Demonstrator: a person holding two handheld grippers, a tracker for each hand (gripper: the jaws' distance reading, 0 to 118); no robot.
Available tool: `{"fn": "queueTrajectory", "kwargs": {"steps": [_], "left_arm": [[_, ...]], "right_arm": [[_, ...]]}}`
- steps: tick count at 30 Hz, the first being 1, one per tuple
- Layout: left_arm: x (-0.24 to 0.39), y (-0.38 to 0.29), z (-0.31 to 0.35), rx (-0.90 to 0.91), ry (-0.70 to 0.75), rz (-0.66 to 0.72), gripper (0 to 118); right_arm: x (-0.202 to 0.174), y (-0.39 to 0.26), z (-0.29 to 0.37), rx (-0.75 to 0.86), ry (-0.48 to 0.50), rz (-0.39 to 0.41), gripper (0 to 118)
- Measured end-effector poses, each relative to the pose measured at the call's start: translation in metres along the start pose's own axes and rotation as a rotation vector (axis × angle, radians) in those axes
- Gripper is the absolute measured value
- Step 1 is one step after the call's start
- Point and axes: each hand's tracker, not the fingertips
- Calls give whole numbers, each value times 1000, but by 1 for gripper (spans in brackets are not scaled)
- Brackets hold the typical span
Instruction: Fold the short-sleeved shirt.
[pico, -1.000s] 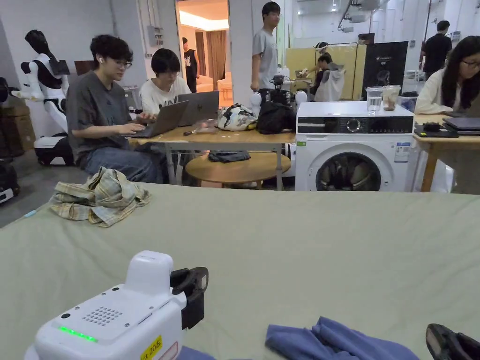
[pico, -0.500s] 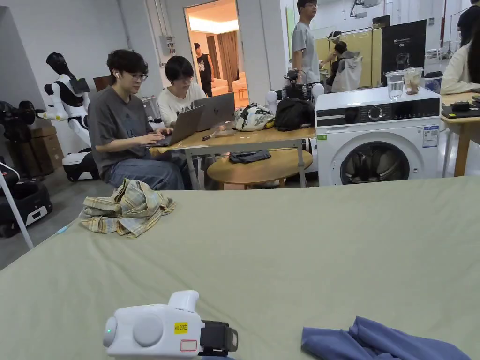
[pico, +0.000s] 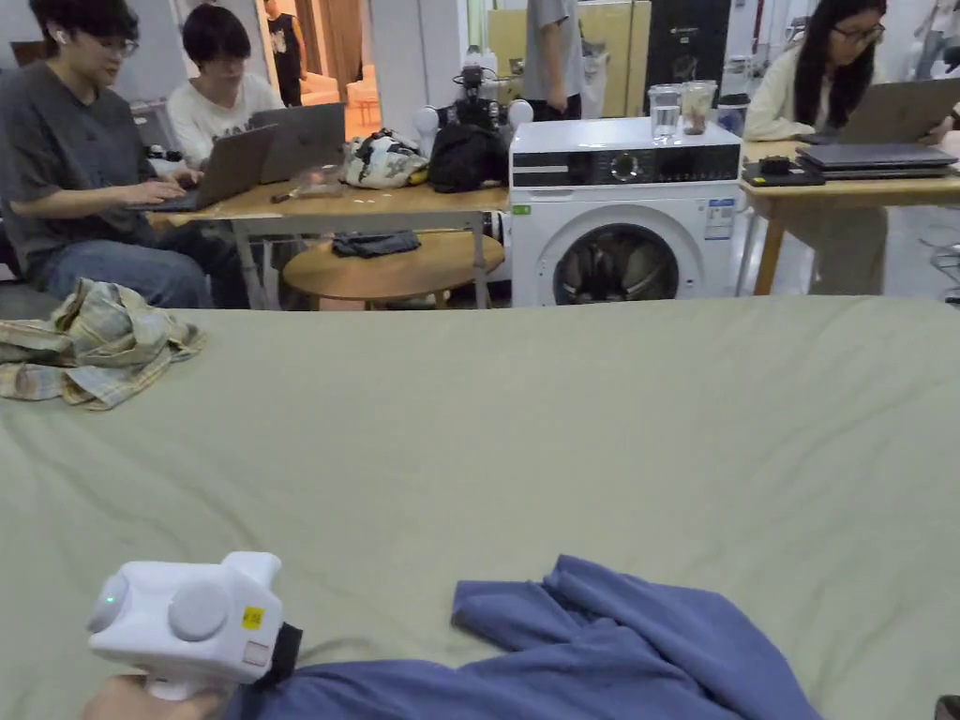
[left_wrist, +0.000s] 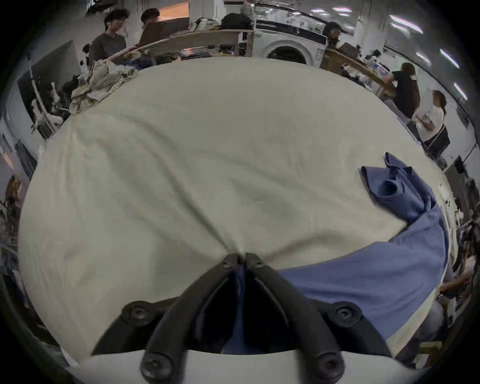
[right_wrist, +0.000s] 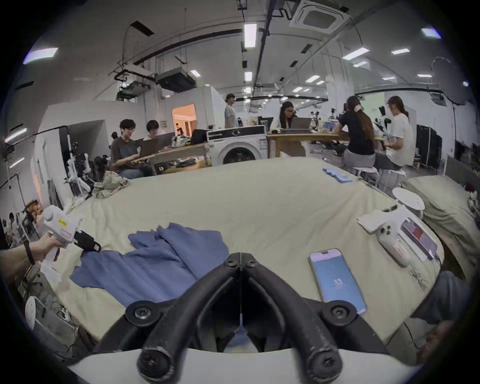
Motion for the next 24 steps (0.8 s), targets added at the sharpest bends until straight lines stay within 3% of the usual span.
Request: {"fn": "queueTrajectory", "kwargs": {"steps": [1, 2, 3, 4, 7, 9, 10, 12, 13, 14, 16, 20, 24], "left_arm": [[2, -1, -1, 4, 4, -11, 0], [0, -1, -2, 1, 1, -4, 0], [-2, 0, -4, 0, -4, 9, 0], [-3, -1, -4, -1, -8, 18, 0], [-4, -3, -4, 4, -16, 32, 0], [-3, -4, -3, 7, -12, 24, 0], [-3, -4, -3, 8, -10, 24, 0], [2, -7, 4, 10, -7, 32, 0], [2, -8, 7, 14, -11, 39, 0], [2, -11, 13, 36, -15, 40, 0], [1, -15, 36, 136, -29, 34, 0], [-3, -19, 123, 435, -107, 75, 0], [-7, -6, 208, 675, -97, 35, 0]], "right_arm": [[4, -3, 2, -30, -26, -24, 0], [8, -7, 1, -68, -53, -51, 15], [12, -13, -1, -104, -58, -91, 50], [18, -23, -9, -159, -45, -133, 67], [33, -58, -43, -298, 11, -280, 61], [38, -73, -64, -371, 30, -368, 38], [36, -73, -65, -334, -20, -349, 20], [40, -63, -60, -301, 13, -359, 13], [42, -57, -58, -289, 101, -441, 0], [41, -52, -53, -285, 98, -442, 0], [33, -37, -43, -260, 80, -328, 0], [23, 1, -29, -139, 155, -317, 0], [-3, 66, -28, -20, 211, -215, 0]]}}
